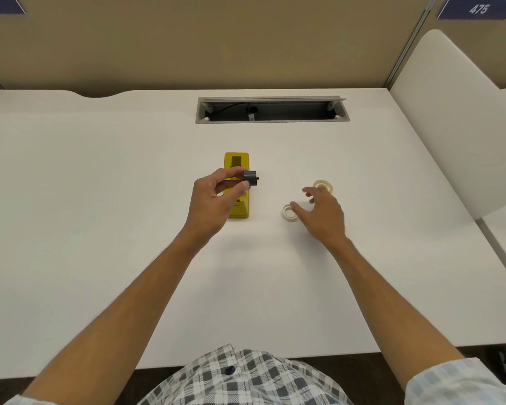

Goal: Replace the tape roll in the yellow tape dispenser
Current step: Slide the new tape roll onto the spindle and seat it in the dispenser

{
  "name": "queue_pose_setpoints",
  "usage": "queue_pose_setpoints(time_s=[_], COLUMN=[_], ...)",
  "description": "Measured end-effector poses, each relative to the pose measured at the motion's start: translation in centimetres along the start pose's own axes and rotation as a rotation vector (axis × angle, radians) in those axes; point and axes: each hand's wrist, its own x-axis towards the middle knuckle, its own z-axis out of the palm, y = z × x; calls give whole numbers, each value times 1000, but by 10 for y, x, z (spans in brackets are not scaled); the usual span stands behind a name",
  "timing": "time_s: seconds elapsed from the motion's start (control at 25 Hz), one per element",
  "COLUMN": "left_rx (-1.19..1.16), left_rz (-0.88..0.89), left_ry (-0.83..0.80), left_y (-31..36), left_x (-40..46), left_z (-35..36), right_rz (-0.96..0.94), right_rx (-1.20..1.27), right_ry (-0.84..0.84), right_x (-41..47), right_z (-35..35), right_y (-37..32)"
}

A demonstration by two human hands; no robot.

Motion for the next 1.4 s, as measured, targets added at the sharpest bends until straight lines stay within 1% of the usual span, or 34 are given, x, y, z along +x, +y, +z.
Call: queue_pose_setpoints(time_s=[0.08,0.12,0.28,0.36,0.52,0.64,0.72,0.8,0.96,1.08,1.2,1.4], left_rx=[0,-2,6,9,10,4,3,5,0,-4,16,61], left_rz=[0,0,-8,-14,-22,-29,-30,-31,-25,-21,-8,9], left_ry=[0,2,9,9,14,10,10,12,14,9,5,-7], left_y=[-1,-1,-2,-3,-5,-6,-6,-5,-1,2,4,8], left_x=[1,1,5,5,6,7,7,6,5,3,0,-3], left_z=[0,0,0,1,1,0,0,0,2,3,4,5], right_rz=[11,21,81,82,98,101,107,131,152,150,116,19], right_rx=[-53,-104,-339,-396,-369,-312,-174,104,667,953,1065,1062], right_ry=[85,81,-122,-176,-179,-120,-52,-40,-152,-248,-310,-358], right_x=[12,18,42,49,54,55,51,44,23,7,-7,-24], right_z=[-8,-11,-20,-21,-19,-20,-21,-24,-33,-42,-50,-60], right_y=[7,12,23,25,27,25,20,11,-17,-38,-56,-80])
